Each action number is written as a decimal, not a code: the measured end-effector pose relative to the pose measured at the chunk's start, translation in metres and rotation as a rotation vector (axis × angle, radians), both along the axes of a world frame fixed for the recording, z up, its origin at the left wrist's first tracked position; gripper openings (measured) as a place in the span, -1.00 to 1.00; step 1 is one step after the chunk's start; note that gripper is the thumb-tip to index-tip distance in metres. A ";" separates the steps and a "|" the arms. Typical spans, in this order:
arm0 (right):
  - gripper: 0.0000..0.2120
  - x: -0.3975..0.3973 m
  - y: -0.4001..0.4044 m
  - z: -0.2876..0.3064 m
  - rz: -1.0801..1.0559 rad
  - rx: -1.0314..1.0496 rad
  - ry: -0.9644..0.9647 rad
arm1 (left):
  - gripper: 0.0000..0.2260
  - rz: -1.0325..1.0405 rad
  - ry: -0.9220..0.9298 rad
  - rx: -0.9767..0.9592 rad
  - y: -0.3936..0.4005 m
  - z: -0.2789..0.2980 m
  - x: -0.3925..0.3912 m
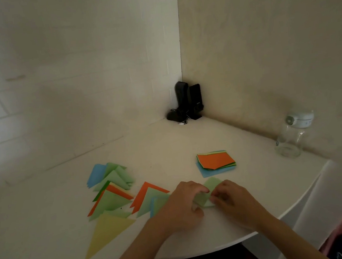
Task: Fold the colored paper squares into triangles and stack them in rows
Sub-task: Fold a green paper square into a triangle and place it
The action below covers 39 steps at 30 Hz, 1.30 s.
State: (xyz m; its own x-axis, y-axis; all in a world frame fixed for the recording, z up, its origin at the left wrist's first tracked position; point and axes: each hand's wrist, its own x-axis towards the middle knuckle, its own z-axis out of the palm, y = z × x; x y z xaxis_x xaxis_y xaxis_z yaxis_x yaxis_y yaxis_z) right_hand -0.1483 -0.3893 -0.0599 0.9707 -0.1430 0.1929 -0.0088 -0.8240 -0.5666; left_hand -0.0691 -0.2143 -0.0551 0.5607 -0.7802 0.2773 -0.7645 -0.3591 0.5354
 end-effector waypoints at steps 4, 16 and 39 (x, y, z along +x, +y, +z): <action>-0.88 0.000 -0.011 0.011 0.128 0.015 0.008 | -0.69 0.021 -0.183 0.003 0.003 -0.004 0.000; -0.68 -0.022 -0.020 -0.008 0.145 -0.049 -0.108 | -0.95 0.122 -0.148 -0.103 -0.002 -0.011 -0.005; -0.59 0.003 -0.010 -0.019 -0.135 0.045 -0.116 | -0.73 0.292 0.078 -0.116 -0.020 -0.019 0.006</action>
State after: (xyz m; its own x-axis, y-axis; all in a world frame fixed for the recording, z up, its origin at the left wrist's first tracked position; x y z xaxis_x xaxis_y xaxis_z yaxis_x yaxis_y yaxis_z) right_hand -0.1455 -0.3991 -0.0792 0.9135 -0.2821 0.2933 -0.0502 -0.7933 -0.6068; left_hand -0.0632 -0.2339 -0.0736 0.7793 -0.5486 0.3029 -0.5933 -0.4904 0.6384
